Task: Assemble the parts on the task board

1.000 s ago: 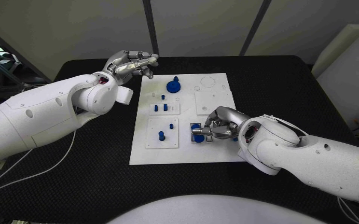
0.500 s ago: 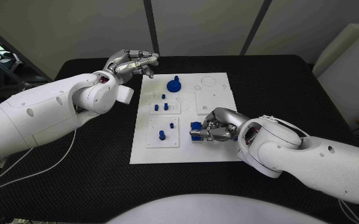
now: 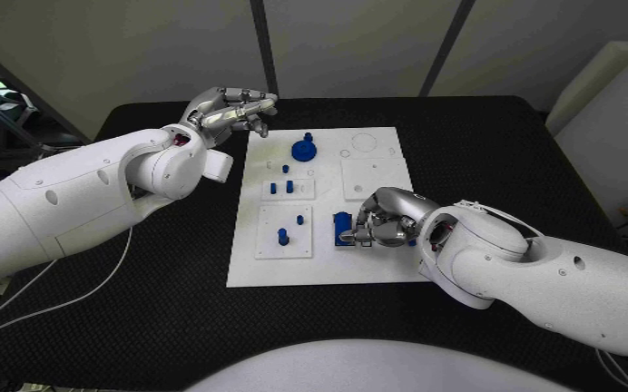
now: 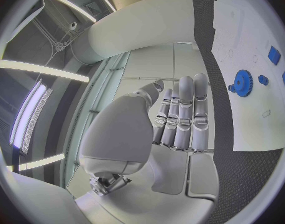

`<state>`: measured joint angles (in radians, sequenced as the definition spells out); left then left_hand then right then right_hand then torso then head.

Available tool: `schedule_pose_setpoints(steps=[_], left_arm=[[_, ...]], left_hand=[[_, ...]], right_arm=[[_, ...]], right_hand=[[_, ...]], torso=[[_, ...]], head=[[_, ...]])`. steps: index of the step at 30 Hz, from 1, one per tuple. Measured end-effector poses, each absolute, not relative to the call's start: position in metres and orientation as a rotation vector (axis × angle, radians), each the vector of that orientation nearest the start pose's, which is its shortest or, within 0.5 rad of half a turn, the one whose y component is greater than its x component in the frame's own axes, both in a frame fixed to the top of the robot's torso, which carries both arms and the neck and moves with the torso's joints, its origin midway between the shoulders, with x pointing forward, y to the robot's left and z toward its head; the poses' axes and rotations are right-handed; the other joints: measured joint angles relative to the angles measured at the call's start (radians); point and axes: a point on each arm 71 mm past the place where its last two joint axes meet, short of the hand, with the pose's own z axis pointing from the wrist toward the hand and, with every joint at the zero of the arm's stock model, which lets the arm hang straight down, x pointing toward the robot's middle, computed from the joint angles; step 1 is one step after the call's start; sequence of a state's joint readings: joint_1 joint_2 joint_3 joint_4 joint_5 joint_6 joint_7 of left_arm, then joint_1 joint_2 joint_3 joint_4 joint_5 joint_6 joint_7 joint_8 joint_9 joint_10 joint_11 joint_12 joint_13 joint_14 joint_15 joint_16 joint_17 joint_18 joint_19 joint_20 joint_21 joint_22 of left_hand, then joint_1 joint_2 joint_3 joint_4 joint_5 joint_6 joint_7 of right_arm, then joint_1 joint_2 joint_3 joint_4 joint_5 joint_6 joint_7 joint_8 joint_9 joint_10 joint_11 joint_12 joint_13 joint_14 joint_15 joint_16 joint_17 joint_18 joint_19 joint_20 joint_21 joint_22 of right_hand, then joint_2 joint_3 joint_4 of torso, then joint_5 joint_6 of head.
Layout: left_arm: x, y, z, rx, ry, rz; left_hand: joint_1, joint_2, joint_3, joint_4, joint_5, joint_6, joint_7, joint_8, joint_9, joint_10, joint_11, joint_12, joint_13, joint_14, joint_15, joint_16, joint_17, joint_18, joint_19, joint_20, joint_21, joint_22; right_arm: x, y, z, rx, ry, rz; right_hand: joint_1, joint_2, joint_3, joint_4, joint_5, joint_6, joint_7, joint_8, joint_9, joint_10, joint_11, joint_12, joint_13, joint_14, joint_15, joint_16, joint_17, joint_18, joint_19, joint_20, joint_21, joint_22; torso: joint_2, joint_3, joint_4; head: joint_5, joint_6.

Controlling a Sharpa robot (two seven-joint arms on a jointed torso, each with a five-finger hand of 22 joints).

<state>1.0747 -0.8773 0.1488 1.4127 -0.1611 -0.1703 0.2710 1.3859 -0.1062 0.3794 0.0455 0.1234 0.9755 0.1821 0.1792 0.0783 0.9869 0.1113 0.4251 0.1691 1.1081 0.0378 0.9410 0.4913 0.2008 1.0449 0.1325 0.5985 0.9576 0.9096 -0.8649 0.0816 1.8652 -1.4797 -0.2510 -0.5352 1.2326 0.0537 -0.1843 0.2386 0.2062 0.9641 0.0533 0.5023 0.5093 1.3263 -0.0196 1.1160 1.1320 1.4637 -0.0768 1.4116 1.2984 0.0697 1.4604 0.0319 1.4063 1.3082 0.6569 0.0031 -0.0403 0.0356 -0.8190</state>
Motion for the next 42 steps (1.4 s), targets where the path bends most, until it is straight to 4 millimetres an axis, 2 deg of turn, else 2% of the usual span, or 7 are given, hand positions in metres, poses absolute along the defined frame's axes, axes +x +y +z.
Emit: schedule_pose_setpoints(steps=[9,13,19,25,30,36,42], left_arm=[[0.506,0.257,-0.185,-1.092,1.469,-1.495],[0.506,0.258,-0.185,-1.092,1.469,-1.494],[0.506,0.258,-0.185,-1.092,1.47,-1.494],[0.506,0.258,-0.185,-1.093,1.471,-1.494],[0.506,0.259,-0.185,-1.093,1.472,-1.492],[0.506,0.26,-0.186,-1.094,1.473,-1.49],[0.506,0.259,-0.186,-1.094,1.474,-1.491]], left_hand=[[0.0,0.0,0.0,0.0,0.0,-0.004,0.004,0.0,-0.001,-0.004,0.004,0.004,0.001,0.0,0.0,0.0,0.0,0.0,0.004,0.004,-0.008,-0.002],[0.0,0.0,0.0,0.0,0.0,-0.004,0.004,0.0,-0.001,-0.004,0.004,0.004,0.001,0.0,0.0,0.0,0.0,0.0,0.004,0.004,-0.008,-0.002],[0.0,0.0,0.0,0.0,0.0,-0.004,0.004,0.0,-0.001,-0.004,0.004,0.004,0.001,0.0,0.0,0.0,0.0,0.0,0.004,0.004,-0.008,-0.002],[0.0,0.0,0.0,0.0,0.0,-0.004,0.004,0.0,-0.001,-0.004,0.004,0.004,0.001,0.0,0.0,0.0,-0.001,0.0,0.004,0.004,-0.008,-0.002],[0.0,0.0,0.0,0.0,0.0,-0.004,0.004,0.0,-0.001,-0.004,0.004,0.004,0.001,0.0,0.0,0.0,-0.001,0.0,0.004,0.004,-0.008,-0.002],[0.0,0.0,0.0,0.0,0.0,-0.004,0.004,0.0,-0.001,-0.004,0.004,0.004,0.001,0.0,0.0,0.0,-0.001,0.0,0.004,0.004,-0.008,-0.002],[0.0,0.0,0.0,0.0,0.0,-0.007,0.0,0.0,-0.001,-0.004,0.004,0.004,0.001,0.0,0.0,0.0,-0.001,0.0,0.004,0.004,-0.008,-0.003]], right_arm=[[0.379,-0.137,-0.241,0.031,1.983,0.62],[0.379,-0.139,-0.242,0.025,1.986,0.609],[0.38,-0.141,-0.242,0.022,1.992,0.605],[0.38,-0.143,-0.242,0.023,1.996,0.613],[0.378,-0.152,-0.24,0.03,1.987,0.609],[0.375,-0.183,-0.234,0.071,1.941,0.6],[0.373,-0.219,-0.228,0.117,1.892,0.585]], right_hand=[[0.037,0.021,0.009,-0.009,-0.003,0.011,-0.011,0.005,0.005,0.019,-0.009,0.026,0.029,0.003,-0.004,0.0,0.006,0.0,0.003,-0.003,0.002,0.0],[0.06,0.01,-0.002,-0.02,-0.01,0.011,-0.011,0.012,0.008,0.019,-0.009,0.026,0.032,0.0,-0.008,0.004,0.008,0.0,0.003,-0.003,0.006,0.0],[0.044,-0.024,-0.033,-0.016,-0.037,0.011,-0.011,0.012,0.009,0.019,-0.009,0.02,0.025,0.0,-0.008,0.004,0.01,0.0,0.003,-0.003,0.006,0.0],[0.004,-0.07,-0.072,0.02,-0.146,0.007,-0.007,0.012,0.01,0.013,-0.003,0.003,0.015,0.0,-0.007,0.004,0.008,0.0,0.003,-0.003,0.006,0.0],[0.007,-0.085,-0.069,0.032,-0.154,-0.006,0.006,0.004,0.01,-0.003,0.002,-0.02,-0.002,0.0,-0.007,0.002,0.001,0.0,0.0,-0.007,-0.001,-0.004],[0.099,-0.03,-0.032,0.003,-0.026,-0.047,0.028,-0.074,-0.032,-0.004,0.015,-0.021,0.0,0.001,0.002,-0.004,-0.002,0.0,-0.008,0.0,-0.001,-0.006],[0.139,0.002,-0.015,-0.009,0.016,-0.019,0.042,-0.17,-0.097,0.005,0.031,-0.014,0.016,0.005,0.013,-0.004,0.005,0.0,-0.002,0.013,-0.001,0.0]], torso=[[0.0,0.0,0.0002],[0.0,0.0,0.0002],[-0.001,0.0001,-0.0006],[-0.001,0.0001,-0.0006],[-0.001,0.0001,-0.0006],[-0.001,0.0006,-0.0013],[-0.002,0.0002,-0.0017]], head=[[0.002,-0.004],[0.003,-0.005],[0.003,-0.005],[0.0,-0.004],[-0.001,-0.002],[-0.001,0.0],[-0.015,0.006]])
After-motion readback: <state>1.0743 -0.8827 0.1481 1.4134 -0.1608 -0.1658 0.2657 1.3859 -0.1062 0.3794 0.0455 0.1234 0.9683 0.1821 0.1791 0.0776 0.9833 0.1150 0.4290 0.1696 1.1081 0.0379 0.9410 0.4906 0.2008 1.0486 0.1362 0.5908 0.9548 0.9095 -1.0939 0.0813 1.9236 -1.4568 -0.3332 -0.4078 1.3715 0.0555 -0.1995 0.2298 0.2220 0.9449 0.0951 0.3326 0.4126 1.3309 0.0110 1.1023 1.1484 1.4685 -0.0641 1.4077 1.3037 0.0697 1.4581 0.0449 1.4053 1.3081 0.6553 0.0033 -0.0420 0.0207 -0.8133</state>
